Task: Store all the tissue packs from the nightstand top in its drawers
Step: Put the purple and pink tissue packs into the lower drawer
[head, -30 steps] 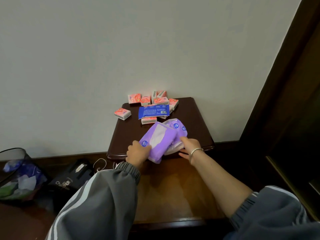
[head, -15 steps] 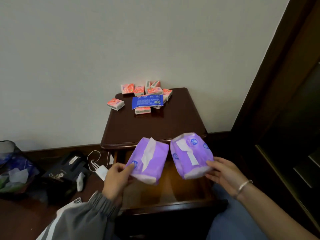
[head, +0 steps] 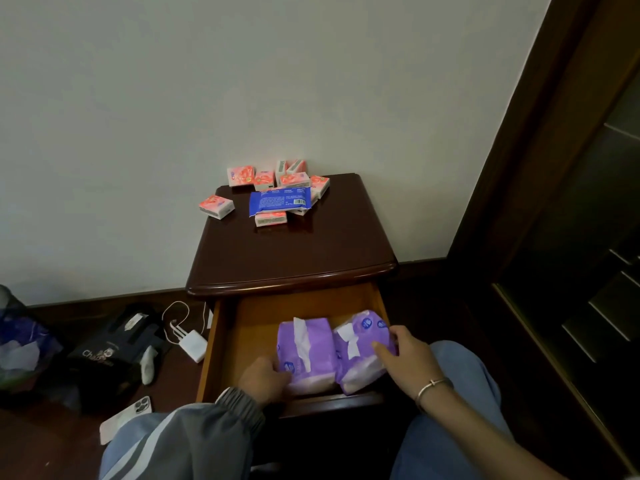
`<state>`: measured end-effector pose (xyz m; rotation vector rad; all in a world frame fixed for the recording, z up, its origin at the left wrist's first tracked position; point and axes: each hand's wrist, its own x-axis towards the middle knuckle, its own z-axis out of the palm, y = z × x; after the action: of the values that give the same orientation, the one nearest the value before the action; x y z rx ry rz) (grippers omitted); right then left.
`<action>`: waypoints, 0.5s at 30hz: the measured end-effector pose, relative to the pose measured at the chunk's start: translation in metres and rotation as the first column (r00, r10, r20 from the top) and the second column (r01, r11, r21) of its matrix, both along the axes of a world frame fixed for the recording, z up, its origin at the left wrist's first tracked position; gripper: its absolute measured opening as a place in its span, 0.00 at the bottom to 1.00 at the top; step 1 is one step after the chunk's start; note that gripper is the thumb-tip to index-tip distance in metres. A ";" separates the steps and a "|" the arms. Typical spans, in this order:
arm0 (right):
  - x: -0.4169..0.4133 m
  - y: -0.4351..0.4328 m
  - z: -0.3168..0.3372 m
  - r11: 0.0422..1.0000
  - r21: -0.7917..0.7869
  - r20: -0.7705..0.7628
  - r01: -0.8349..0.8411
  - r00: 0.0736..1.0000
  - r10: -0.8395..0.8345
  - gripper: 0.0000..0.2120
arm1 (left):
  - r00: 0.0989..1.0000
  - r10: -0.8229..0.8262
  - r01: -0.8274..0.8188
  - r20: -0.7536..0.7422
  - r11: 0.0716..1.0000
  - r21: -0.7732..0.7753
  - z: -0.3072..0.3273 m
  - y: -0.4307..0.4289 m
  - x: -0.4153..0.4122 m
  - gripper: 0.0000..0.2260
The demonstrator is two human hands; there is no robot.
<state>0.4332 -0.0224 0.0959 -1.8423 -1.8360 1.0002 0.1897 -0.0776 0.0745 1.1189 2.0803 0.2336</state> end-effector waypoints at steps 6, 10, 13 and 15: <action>0.005 0.003 -0.004 0.974 0.106 0.290 -0.202 0.943 0.164 0.21 | 1.000 -0.018 0.018 -0.002 0.999 0.029 -0.015 0.001 -0.012 0.28; 0.002 0.004 -0.012 0.898 0.133 0.414 -0.420 0.847 0.335 0.23 | 0.997 -0.062 0.066 -0.046 0.993 0.102 -0.022 0.003 -0.011 0.36; -0.004 0.004 -0.019 0.796 0.045 0.468 -0.603 0.717 0.517 0.20 | 0.994 -0.072 0.082 -0.084 0.988 0.134 -0.026 0.007 -0.010 0.32; -0.009 -0.001 -0.022 0.758 -0.085 0.476 -0.647 0.641 0.601 0.19 | 0.999 -0.015 0.022 -0.047 0.989 0.146 -0.027 0.011 -0.010 0.29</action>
<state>0.4238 -0.0232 0.0742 -1.4806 -2.9073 0.6362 0.1799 -0.0665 0.0471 1.2412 2.1199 0.3599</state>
